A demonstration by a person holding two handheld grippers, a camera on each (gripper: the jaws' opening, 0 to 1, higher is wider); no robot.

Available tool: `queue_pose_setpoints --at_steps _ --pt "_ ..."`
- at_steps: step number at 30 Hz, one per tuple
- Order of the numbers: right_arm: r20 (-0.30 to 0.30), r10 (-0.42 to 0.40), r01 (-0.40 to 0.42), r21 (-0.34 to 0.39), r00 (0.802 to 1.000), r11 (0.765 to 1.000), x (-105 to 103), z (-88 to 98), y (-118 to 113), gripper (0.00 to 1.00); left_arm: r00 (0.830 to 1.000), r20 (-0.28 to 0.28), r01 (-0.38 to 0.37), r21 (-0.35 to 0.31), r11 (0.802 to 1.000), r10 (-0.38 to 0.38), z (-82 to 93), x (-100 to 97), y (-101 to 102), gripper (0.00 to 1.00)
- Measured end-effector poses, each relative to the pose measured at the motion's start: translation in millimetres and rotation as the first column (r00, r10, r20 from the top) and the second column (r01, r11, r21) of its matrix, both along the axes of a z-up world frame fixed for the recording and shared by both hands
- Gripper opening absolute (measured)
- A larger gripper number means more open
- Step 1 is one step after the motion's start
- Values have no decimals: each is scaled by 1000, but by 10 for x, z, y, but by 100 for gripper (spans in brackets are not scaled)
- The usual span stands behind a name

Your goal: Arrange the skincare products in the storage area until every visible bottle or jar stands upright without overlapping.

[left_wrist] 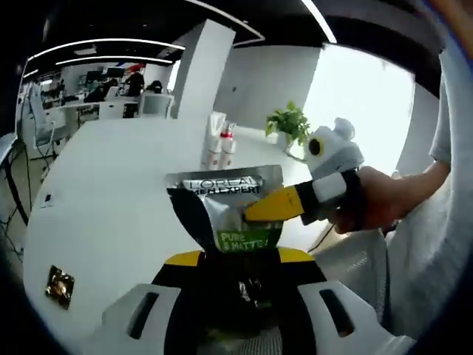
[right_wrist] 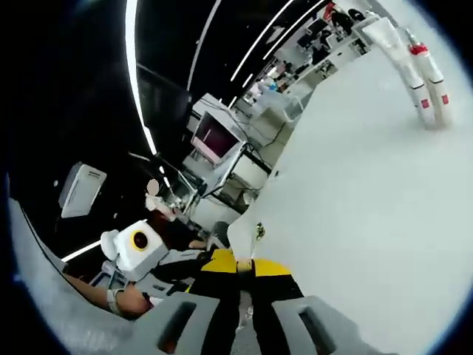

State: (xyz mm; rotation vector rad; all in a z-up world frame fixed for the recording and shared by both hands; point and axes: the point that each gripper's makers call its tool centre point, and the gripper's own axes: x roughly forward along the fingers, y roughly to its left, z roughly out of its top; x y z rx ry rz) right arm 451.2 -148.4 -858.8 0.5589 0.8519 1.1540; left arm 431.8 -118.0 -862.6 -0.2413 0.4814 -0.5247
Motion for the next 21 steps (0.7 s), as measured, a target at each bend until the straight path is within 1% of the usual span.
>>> queue_pose_setpoints --at_steps 2,3,4,5,6,8,9,10,11,12,13,15,17,19,20,21 --pt "8 -2 2 -2 1000 1000 40 3 -48 0 999 7 -33 -56 998 34 54 17 69 35" --pt "13 10 -10 -5 1000 1000 46 2 -63 0 999 1 -41 -68 997 41 54 17 94 39" --pt "6 39 -39 -1 999 999 20 6 -71 0 999 -6 -38 -73 997 38 45 13 107 44" --pt "-3 80 -80 20 997 997 -29 44 -73 0 999 -12 -40 -83 996 40 34 20 116 49" --pt "9 84 -84 30 996 996 -26 70 -80 0 999 -22 -40 -98 994 38 27 25 108 56" --pt "15 133 -133 70 991 989 -83 154 -84 0 999 -45 -8 -152 988 1 27 3 25 63" --pt "14 178 -178 94 984 979 -139 204 -81 0 998 -56 14 -193 981 -26 50 -22 -35 63" --pt "8 203 -203 106 979 973 -171 229 -86 0 998 -55 31 -213 977 -44 68 -37 -67 60" --pt "15 230 -229 128 973 965 -201 275 -79 0 996 -55 58 -248 967 -74 98 -65 -116 55" --pt "23 251 -252 150 968 956 -235 321 -73 0 995 -53 67 -272 960 -84 124 -72 -138 51" --pt "23 270 -270 160 963 950 -261 348 -74 0 995 -54 67 -280 957 -86 127 -73 -140 49" --pt "14 295 -292 193 955 937 -292 411 -71 0 993 -61 82 -286 955 -104 119 -95 -159 48" --pt "21 331 -327 219 943 919 -346 474 -72 0 989 -69 104 -324 940 -133 146 -134 -201 43" --pt "26 337 -335 221 941 916 -351 490 -69 0 985 -51 132 -383 914 -164 235 -164 -259 36" --pt "25 344 -341 225 939 913 -352 490 -70 0 983 -47 144 -405 903 -178 265 -181 -277 29" --pt "21 351 -347 222 936 911 -347 475 -73 0 978 -41 168 -427 888 -205 299 -214 -307 25"
